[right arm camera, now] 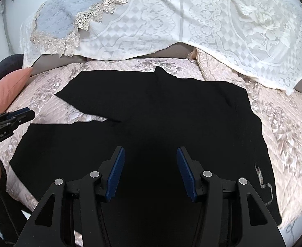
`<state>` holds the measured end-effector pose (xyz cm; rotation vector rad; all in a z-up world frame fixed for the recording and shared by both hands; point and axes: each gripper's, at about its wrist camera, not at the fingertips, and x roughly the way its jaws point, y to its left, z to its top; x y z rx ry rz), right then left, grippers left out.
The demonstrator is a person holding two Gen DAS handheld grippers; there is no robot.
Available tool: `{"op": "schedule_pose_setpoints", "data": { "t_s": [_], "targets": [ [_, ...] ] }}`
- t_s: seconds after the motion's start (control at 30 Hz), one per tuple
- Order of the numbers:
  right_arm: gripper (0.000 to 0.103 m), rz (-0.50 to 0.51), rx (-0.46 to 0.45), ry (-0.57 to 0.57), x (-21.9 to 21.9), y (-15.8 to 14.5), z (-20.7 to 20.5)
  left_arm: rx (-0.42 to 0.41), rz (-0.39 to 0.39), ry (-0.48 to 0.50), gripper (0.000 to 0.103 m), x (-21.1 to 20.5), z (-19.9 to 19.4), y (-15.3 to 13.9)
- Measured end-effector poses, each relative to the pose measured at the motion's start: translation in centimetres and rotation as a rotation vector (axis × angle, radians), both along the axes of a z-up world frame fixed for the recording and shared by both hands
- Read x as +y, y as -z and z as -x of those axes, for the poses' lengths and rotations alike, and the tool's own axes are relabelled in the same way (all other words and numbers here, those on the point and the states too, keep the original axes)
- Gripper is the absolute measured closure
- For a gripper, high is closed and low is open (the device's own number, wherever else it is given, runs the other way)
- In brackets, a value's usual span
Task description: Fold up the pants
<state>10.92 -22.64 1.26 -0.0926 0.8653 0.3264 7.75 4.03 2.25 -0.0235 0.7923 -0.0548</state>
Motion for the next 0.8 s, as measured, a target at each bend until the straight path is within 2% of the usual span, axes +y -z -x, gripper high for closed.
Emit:
{"op": "schedule_pose_setpoints", "data": {
  "t_s": [0.2, 0.47, 0.63, 0.8],
  "targets": [
    [0.050, 0.043, -0.008, -0.041, -0.4, -0.2, -4.0, 0.009, 0.015, 0.062, 0.062, 1.2, -4.2, 0.0],
    [0.050, 0.084, 0.001, -0.144, -0.9, 0.7, -11.3, 0.044, 0.019, 0.127, 0.062, 4.0, -12.3, 1.0],
    [0.050, 0.128, 0.029, -0.183, -1.3, 2.4, -16.3, 0.065, -0.012, 0.173, 0.058, 4.8, -17.6, 2.3],
    [0.050, 0.131, 0.067, -0.238, -1.7, 4.0, -20.7, 0.107, -0.065, 0.272, 0.057, 3.6, -22.6, 4.4]
  ]
}}
